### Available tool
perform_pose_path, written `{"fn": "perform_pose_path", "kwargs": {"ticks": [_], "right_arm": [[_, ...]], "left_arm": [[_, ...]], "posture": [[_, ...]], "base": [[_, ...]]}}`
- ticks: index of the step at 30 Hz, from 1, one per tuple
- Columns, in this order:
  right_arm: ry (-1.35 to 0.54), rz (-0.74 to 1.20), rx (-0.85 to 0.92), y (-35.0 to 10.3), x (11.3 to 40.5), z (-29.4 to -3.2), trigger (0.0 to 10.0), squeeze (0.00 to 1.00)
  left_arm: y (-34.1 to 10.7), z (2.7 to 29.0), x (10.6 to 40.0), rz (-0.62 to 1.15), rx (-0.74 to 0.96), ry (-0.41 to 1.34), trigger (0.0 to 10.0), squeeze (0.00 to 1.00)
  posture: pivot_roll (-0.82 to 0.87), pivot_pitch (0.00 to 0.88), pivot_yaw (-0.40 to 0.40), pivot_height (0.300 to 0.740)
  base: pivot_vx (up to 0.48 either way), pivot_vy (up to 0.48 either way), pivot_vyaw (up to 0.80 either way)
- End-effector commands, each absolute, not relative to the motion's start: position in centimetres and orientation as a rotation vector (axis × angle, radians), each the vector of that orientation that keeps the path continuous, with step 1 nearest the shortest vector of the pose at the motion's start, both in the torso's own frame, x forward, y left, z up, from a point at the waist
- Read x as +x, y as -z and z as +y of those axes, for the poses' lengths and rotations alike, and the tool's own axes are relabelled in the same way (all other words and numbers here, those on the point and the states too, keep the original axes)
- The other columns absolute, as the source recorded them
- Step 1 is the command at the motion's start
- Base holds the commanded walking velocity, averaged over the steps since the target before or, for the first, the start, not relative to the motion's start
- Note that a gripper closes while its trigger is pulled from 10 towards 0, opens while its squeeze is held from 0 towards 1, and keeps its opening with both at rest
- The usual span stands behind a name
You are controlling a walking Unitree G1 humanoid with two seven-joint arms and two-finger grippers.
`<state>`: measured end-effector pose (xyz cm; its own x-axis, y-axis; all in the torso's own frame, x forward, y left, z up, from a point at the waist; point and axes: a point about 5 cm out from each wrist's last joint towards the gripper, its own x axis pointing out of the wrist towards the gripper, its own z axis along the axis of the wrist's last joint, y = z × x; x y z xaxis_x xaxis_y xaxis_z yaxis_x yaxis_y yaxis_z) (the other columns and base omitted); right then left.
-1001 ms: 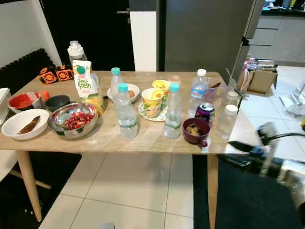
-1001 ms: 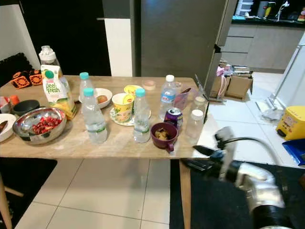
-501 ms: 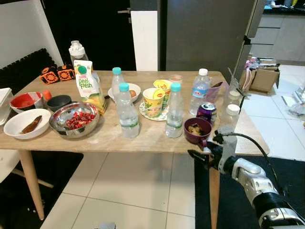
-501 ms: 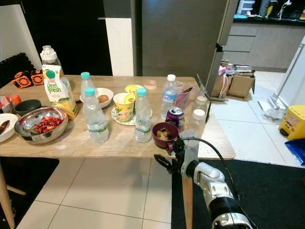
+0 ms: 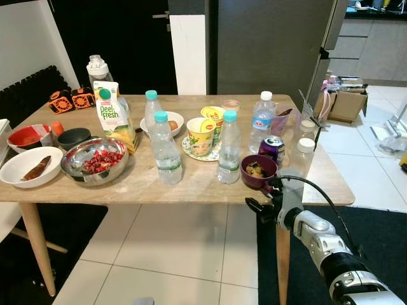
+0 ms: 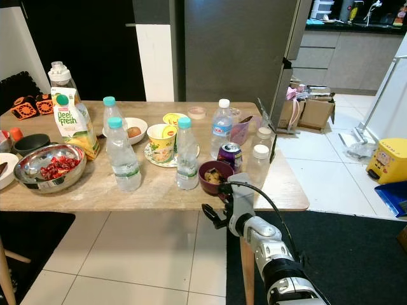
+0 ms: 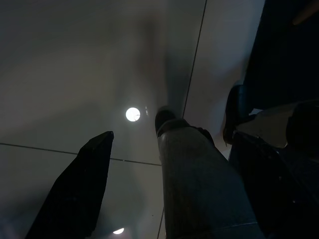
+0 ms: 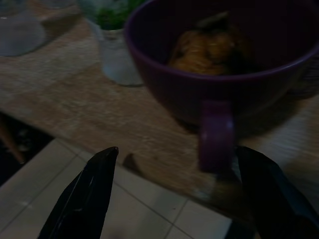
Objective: Restocking fridge
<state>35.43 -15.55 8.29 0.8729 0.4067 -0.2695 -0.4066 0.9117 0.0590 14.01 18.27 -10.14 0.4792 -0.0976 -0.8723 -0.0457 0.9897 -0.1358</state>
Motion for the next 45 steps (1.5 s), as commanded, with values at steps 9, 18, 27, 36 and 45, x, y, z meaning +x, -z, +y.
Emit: {"fn": "perform_pose_path", "kwargs": {"ticks": [9, 18, 27, 36, 45], "right_arm": [[-0.34, 0.227, -0.049, -9.3, 36.3, -16.0, 10.0, 0.0], [-0.34, 0.225, -0.071, -9.2, 36.3, -15.5, 10.0, 0.0], [-0.312, 0.215, -0.077, -9.4, 36.5, -15.8, 4.2, 0.0], [-0.367, 0.16, -0.052, -10.2, 36.7, -14.8, 10.0, 0.0], [-0.375, 0.16, -0.06, -10.2, 36.7, -14.5, 10.0, 0.0]], "left_arm": [[10.3, 18.2, 13.6, 1.09, -0.141, 0.039, 10.0, 0.0], [10.3, 18.1, 13.7, 1.088, -0.138, 0.043, 10.0, 0.0], [10.3, 18.1, 13.7, 1.088, -0.137, 0.043, 10.0, 0.0], [10.3, 18.2, 13.8, 1.087, -0.137, 0.042, 10.0, 0.0], [10.3, 18.0, 13.7, 1.087, -0.143, 0.046, 10.0, 0.0]], "posture": [[-0.05, 0.0, 0.023, 0.74], [-0.05, 0.0, 0.023, 0.74], [-0.05, 0.0, 0.024, 0.74], [-0.05, 0.0, 0.022, 0.74], [-0.05, 0.0, 0.021, 0.74]], "base": [[0.0, 0.0, 0.0], [0.0, 0.0, 0.0], [0.0, 0.0, 0.0], [0.0, 0.0, 0.0], [0.0, 0.0, 0.0]]}}
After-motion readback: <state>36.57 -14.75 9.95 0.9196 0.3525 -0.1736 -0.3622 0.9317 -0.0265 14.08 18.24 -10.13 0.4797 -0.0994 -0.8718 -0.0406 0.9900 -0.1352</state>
